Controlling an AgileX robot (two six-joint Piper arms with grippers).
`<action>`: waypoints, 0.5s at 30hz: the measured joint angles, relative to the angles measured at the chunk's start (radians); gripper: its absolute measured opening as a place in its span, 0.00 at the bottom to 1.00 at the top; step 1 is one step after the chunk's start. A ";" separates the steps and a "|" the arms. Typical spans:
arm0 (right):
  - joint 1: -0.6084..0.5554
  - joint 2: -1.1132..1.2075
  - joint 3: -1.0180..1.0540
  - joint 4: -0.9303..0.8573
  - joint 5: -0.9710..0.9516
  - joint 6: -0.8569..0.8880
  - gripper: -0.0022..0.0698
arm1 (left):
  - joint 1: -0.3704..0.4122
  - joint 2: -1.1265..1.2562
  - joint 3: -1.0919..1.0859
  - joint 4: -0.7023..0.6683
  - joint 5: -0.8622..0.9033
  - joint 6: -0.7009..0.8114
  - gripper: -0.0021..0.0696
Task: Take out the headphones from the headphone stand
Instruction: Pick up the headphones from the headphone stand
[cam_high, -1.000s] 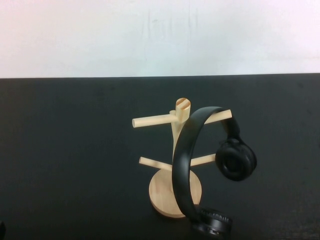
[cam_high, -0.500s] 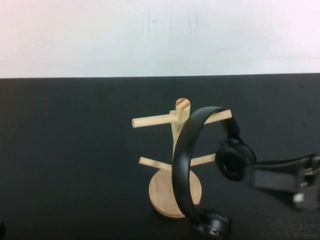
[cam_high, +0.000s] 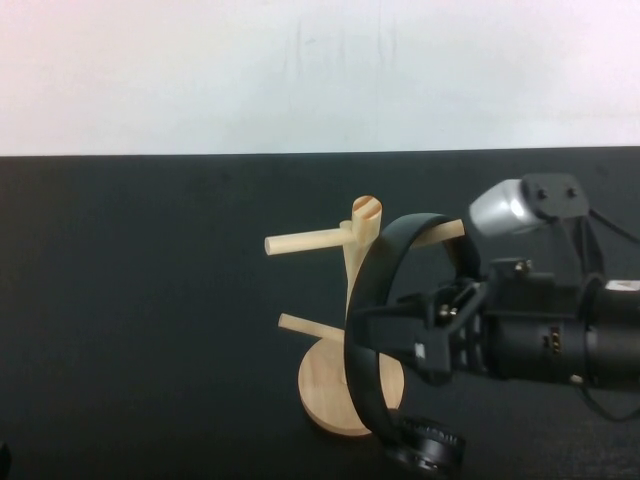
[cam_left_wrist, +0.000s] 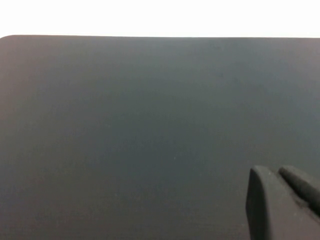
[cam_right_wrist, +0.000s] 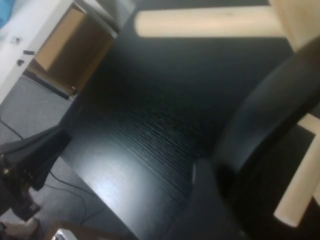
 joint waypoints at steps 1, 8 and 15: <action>0.000 0.010 -0.002 0.009 -0.003 0.002 0.61 | 0.000 0.000 0.000 0.000 0.000 0.000 0.03; 0.002 0.070 -0.017 0.109 -0.003 -0.068 0.54 | 0.000 0.000 0.000 0.000 0.000 0.000 0.03; 0.002 0.081 -0.022 0.177 -0.009 -0.141 0.12 | 0.000 0.000 0.000 0.000 0.000 0.000 0.03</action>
